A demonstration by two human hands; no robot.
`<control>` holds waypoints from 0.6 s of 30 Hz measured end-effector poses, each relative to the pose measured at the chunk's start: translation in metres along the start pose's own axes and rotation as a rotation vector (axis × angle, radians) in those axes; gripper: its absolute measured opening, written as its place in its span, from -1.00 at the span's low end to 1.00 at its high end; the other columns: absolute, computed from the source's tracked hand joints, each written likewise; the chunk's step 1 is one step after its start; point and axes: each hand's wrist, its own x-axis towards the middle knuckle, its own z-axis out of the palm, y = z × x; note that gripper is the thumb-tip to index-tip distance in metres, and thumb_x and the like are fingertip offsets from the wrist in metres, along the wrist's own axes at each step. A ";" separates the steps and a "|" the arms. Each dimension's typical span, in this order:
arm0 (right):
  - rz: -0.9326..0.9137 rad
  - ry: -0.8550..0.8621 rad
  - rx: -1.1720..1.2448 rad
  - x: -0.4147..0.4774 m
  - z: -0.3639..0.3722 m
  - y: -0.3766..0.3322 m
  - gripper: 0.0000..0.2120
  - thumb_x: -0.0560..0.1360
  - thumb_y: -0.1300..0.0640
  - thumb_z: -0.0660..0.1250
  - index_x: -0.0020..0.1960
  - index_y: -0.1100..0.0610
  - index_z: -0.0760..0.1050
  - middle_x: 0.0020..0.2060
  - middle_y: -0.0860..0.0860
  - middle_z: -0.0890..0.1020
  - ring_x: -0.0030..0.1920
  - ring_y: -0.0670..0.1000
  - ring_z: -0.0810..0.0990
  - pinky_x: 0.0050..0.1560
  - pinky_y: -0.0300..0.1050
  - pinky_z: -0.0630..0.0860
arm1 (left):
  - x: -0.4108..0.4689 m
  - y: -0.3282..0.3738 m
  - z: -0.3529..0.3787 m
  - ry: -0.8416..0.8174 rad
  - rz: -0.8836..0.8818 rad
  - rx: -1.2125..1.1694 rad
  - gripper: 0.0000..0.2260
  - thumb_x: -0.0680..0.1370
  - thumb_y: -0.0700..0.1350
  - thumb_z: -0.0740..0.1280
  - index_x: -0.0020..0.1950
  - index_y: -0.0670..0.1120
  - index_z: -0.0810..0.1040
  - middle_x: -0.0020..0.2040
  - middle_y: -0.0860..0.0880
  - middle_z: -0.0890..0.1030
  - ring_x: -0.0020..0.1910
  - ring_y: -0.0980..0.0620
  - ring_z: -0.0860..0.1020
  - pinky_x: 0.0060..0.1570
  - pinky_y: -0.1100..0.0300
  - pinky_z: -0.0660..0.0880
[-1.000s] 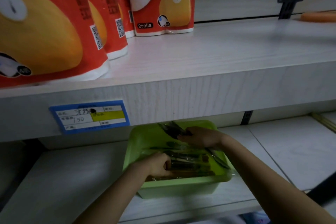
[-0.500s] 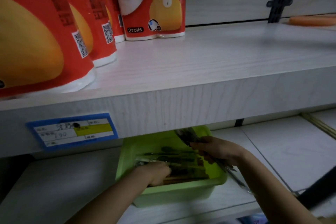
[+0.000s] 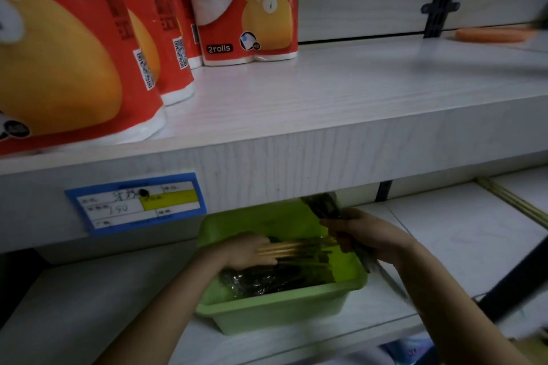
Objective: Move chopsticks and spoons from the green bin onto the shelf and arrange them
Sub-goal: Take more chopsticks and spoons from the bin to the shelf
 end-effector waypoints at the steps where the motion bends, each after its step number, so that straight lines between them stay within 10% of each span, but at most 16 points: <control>1: -0.004 0.028 0.081 -0.001 -0.001 0.000 -0.83 0.56 0.26 0.21 -0.21 0.18 0.40 -0.47 -0.01 0.31 -0.54 -0.12 0.28 -0.54 -0.31 0.26 | -0.002 0.003 -0.008 0.001 0.013 -0.027 -0.68 0.58 0.04 0.24 0.19 -0.16 0.47 -0.07 -0.02 0.56 -0.17 0.12 0.45 -0.27 0.32 0.31; 7: -0.111 0.126 0.463 -0.018 0.003 0.002 -0.87 0.58 0.27 0.14 -0.14 0.18 0.39 -0.53 -0.06 0.32 -0.59 -0.15 0.25 -0.61 -0.34 0.23 | -0.023 0.022 -0.039 -0.064 0.045 -0.522 -0.87 0.59 -0.02 0.23 -0.14 -0.01 0.42 -0.42 0.04 0.41 -0.61 0.22 0.32 -0.59 0.36 0.29; 18: -0.174 0.328 0.750 -0.076 -0.002 0.037 -0.89 0.58 0.20 0.13 -0.08 0.17 0.39 -0.56 -0.08 0.36 -0.62 -0.15 0.28 -0.61 -0.34 0.25 | -0.036 0.097 0.009 -0.095 0.066 -0.995 -0.90 0.59 -0.06 0.21 -0.06 -0.06 0.37 -0.42 0.06 0.35 -0.62 0.22 0.26 -0.66 0.40 0.20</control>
